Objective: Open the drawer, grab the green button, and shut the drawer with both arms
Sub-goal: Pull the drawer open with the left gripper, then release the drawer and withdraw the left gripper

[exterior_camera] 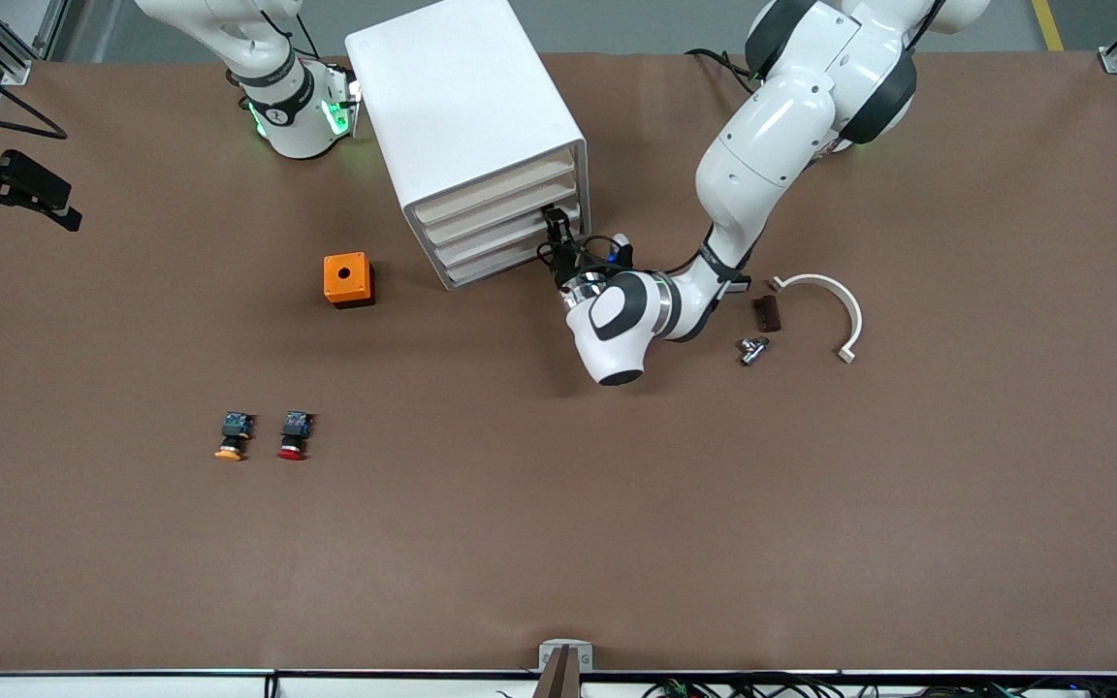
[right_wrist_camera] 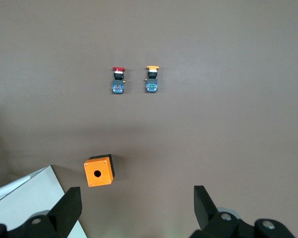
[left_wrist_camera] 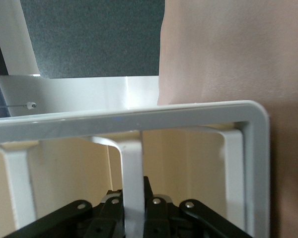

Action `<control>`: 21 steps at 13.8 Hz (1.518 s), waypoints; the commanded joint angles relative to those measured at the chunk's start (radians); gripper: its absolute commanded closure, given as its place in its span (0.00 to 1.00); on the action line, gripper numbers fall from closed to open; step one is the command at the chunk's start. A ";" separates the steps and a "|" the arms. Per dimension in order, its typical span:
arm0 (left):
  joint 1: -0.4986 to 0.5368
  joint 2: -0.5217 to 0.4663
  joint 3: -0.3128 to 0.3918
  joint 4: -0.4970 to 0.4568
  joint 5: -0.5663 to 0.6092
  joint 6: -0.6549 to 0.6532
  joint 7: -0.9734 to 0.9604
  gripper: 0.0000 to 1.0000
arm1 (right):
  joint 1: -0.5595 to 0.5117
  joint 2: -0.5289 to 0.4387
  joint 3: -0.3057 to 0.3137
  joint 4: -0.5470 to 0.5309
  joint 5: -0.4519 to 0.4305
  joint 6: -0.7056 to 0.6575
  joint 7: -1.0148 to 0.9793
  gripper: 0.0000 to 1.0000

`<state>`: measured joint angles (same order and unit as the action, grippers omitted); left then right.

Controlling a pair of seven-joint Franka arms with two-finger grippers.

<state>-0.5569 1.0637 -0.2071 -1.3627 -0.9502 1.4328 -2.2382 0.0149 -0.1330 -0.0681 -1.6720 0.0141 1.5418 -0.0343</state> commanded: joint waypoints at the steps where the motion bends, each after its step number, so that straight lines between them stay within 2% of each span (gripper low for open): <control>1: 0.063 0.002 -0.003 0.016 -0.061 -0.009 0.002 0.93 | -0.006 -0.020 0.008 -0.014 -0.014 -0.009 -0.006 0.00; 5: 0.150 0.002 -0.002 0.016 -0.071 -0.005 -0.015 0.91 | -0.006 -0.020 0.008 -0.014 -0.014 -0.011 -0.006 0.00; 12: 0.199 0.004 0.012 0.017 -0.110 0.017 -0.012 0.90 | -0.006 -0.020 0.010 -0.012 -0.013 -0.009 -0.006 0.00; 13: 0.199 0.004 0.020 0.017 -0.110 0.017 -0.011 0.84 | -0.006 -0.020 0.010 -0.012 -0.013 -0.009 -0.006 0.00; 14: 0.201 0.004 0.021 0.017 -0.110 0.017 -0.008 0.65 | -0.004 -0.020 0.010 -0.012 -0.013 -0.009 -0.006 0.00; 16: 0.206 0.001 0.026 0.017 -0.104 0.043 0.058 0.21 | -0.003 -0.020 0.010 -0.012 -0.013 -0.008 -0.006 0.00; 18: 0.222 -0.005 0.028 0.031 -0.104 0.046 0.194 0.04 | -0.003 -0.019 0.010 -0.012 -0.013 -0.008 -0.006 0.00; 19: 0.229 -0.008 0.028 0.043 -0.104 0.046 0.277 0.01 | -0.003 -0.019 0.010 -0.012 -0.013 -0.009 -0.006 0.00; 21: 0.247 -0.022 0.029 0.071 -0.102 0.046 0.439 0.01 | -0.004 -0.019 0.010 -0.012 -0.013 -0.011 -0.004 0.00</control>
<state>-0.3229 1.0619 -0.1844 -1.3138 -1.0351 1.4800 -1.9271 0.0149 -0.1330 -0.0640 -1.6721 0.0140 1.5360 -0.0343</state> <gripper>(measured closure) 0.185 0.000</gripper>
